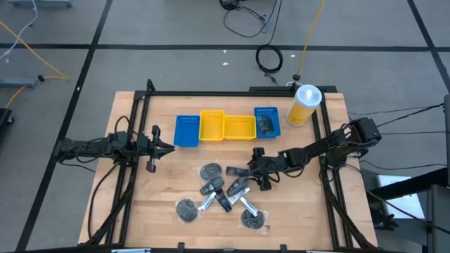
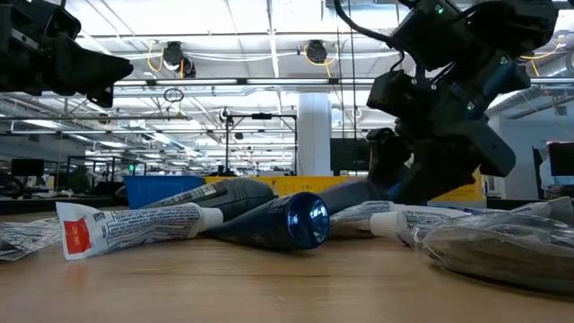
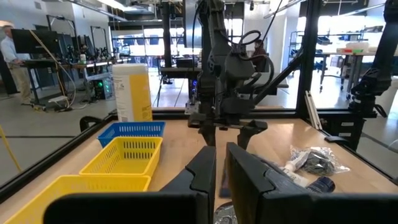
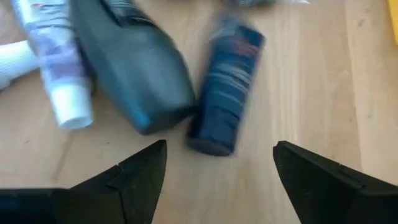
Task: Pick & Place Travel size toiletries
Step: Put the shaving cream into the right yellow basket, then put the deodorant into the left yellow basket
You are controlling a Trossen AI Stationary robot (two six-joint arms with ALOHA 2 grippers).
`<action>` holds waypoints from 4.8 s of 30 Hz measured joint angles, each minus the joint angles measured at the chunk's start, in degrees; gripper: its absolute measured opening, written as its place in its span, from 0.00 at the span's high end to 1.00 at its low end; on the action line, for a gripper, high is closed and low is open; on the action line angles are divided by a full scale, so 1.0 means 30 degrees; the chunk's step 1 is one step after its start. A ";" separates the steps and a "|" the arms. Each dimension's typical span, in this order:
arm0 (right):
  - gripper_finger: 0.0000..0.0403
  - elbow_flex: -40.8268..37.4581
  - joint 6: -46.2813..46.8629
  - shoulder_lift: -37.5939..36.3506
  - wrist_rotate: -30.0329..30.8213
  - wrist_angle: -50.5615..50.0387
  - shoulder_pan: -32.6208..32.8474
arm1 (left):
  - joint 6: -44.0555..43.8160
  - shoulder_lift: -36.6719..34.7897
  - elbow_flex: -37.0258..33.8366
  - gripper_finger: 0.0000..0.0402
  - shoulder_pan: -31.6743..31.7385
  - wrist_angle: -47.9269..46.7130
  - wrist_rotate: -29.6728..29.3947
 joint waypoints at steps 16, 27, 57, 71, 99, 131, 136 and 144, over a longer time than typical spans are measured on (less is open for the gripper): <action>0.38 -0.0631 0.0779 0.2940 -0.1581 0.6327 -0.0594 | -0.0004 0.0000 0.0000 0.91 0.0007 -0.0003 -0.0003; 0.71 -0.0631 0.1740 0.1643 -0.1109 0.6079 -0.0704 | -0.0004 0.0000 0.0000 0.91 0.0005 -0.0003 -0.0001; 0.67 0.7990 -0.1944 0.2023 -0.0053 -0.8075 -0.8975 | -0.0001 0.0000 0.0000 0.91 0.0007 0.0004 -0.0018; 0.67 0.8155 -0.3009 0.3282 -0.0036 -0.6727 -0.8962 | -0.0004 0.0000 0.0000 0.91 0.0007 0.0002 -0.0003; 0.44 0.1754 -0.0532 -0.6763 0.0044 -0.2346 -0.2938 | -0.0003 0.0000 0.0000 0.91 0.0006 -0.0003 -0.0005; 0.50 -1.0387 -0.3479 -0.6968 0.7368 1.5919 0.1142 | -0.5535 0.0128 -0.0005 0.91 -0.0044 0.7163 -0.0868; 0.50 -1.0387 -0.3953 -0.6976 0.5837 1.6541 0.0411 | -0.3943 0.3641 0.0017 0.91 -0.1252 1.1564 -0.0531; 0.50 -1.0852 -0.3309 -0.6968 0.6028 1.6449 0.0437 | -0.1753 1.4056 0.3475 0.91 -0.3155 1.3881 -0.5633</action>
